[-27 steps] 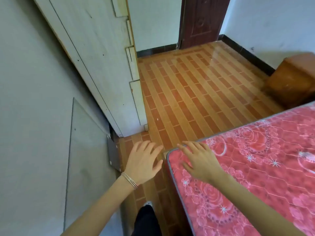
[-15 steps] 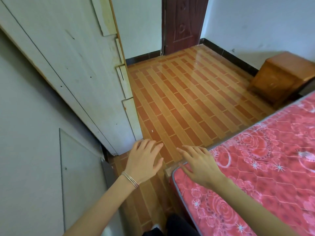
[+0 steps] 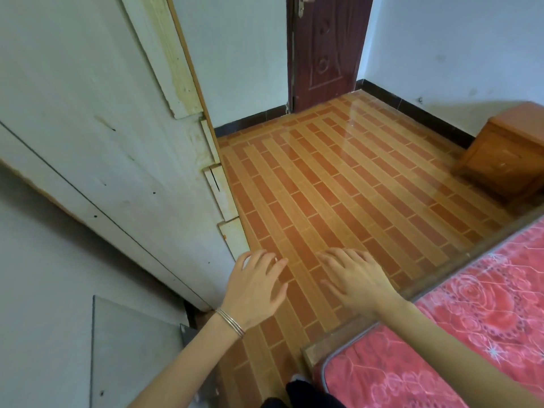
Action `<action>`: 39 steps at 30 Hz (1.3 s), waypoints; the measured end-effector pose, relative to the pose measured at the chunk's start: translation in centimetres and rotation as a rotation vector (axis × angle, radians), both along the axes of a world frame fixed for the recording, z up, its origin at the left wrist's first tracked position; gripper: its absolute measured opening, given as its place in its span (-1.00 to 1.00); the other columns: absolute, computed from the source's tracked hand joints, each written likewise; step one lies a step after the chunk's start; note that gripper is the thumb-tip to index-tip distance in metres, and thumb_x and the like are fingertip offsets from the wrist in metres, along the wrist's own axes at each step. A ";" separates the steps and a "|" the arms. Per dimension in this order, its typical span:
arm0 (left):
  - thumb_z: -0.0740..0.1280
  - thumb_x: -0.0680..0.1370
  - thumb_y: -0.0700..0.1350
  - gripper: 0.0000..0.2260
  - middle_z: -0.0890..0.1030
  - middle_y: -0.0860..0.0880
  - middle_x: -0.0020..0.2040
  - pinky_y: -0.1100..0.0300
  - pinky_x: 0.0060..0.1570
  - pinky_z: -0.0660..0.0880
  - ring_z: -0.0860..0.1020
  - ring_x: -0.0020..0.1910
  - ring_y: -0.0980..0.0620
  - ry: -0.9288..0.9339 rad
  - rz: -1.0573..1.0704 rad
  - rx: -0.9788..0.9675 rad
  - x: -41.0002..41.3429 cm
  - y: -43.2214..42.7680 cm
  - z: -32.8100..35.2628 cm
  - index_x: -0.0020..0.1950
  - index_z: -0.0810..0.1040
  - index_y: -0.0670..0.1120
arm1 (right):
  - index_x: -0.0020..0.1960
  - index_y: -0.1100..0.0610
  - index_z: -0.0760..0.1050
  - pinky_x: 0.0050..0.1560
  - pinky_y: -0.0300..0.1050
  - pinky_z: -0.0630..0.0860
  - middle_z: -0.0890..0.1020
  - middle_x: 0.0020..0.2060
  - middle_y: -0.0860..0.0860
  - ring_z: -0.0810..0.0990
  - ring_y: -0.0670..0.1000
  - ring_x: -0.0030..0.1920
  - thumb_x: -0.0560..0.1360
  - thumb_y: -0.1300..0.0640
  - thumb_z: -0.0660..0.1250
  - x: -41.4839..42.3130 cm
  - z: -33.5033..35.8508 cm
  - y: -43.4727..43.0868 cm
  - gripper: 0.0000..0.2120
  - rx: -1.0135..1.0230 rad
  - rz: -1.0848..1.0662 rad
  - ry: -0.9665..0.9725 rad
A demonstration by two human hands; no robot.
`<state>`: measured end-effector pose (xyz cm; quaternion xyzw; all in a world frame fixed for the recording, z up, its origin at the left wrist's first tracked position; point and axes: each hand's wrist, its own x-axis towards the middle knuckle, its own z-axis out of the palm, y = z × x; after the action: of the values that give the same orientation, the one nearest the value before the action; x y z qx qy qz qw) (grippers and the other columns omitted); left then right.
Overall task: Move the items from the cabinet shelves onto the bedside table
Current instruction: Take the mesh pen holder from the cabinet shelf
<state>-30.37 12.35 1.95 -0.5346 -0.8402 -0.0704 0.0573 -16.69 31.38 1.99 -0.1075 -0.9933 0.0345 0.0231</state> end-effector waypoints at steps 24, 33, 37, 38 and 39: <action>0.11 0.51 0.11 -0.57 0.60 -0.06 0.11 -0.02 0.14 0.43 0.51 0.16 -0.08 0.009 -0.425 -0.045 -20.9 11.1 0.5 0.23 0.56 -0.07 | 0.30 0.06 0.42 0.09 0.03 0.49 0.56 0.18 0.03 0.56 0.08 0.13 0.47 -0.18 -0.01 -14.6 0.3 3.1 -0.46 -0.038 -0.364 -0.041; 0.09 0.49 0.12 -0.53 0.58 -0.12 0.14 -0.08 0.15 0.42 0.49 0.18 -0.14 0.044 -0.369 -0.140 -24.1 15.6 0.0 0.27 0.52 -0.06 | 0.30 0.08 0.42 0.09 0.05 0.49 0.55 0.18 0.07 0.57 0.11 0.11 0.46 -0.10 0.30 -19.4 -0.3 8.0 -0.53 0.010 -0.349 -0.022; 0.07 0.50 0.14 -0.53 0.57 -0.10 0.16 -0.08 0.15 0.41 0.48 0.19 -0.13 0.064 -0.307 -0.173 -26.0 18.4 -0.4 0.27 0.52 -0.04 | 0.31 0.07 0.41 0.08 0.07 0.51 0.56 0.18 0.07 0.58 0.11 0.10 0.45 -0.10 0.32 -22.5 -0.9 12.0 -0.52 0.021 -0.273 -0.016; 0.06 0.50 0.14 -0.53 0.57 -0.10 0.16 -0.08 0.14 0.42 0.49 0.18 -0.13 0.066 -0.282 -0.187 -26.5 19.4 -0.5 0.25 0.53 -0.04 | 0.31 0.07 0.41 0.09 0.07 0.50 0.55 0.19 0.07 0.57 0.11 0.11 0.45 -0.11 0.31 -23.0 -1.0 13.5 -0.52 0.023 -0.258 -0.021; 0.06 0.50 0.15 -0.53 0.58 -0.10 0.15 -0.08 0.14 0.42 0.50 0.17 -0.13 0.059 -0.256 -0.202 -26.9 20.6 -0.6 0.25 0.53 -0.04 | 0.31 0.07 0.41 0.09 0.06 0.50 0.55 0.19 0.07 0.57 0.11 0.12 0.46 -0.11 0.30 -23.5 -1.1 14.9 -0.52 0.025 -0.245 -0.024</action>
<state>-57.25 32.95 1.36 -0.6421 -0.7660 0.0235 0.0183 -40.18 46.33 0.89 -0.2282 -0.9733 0.0177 0.0166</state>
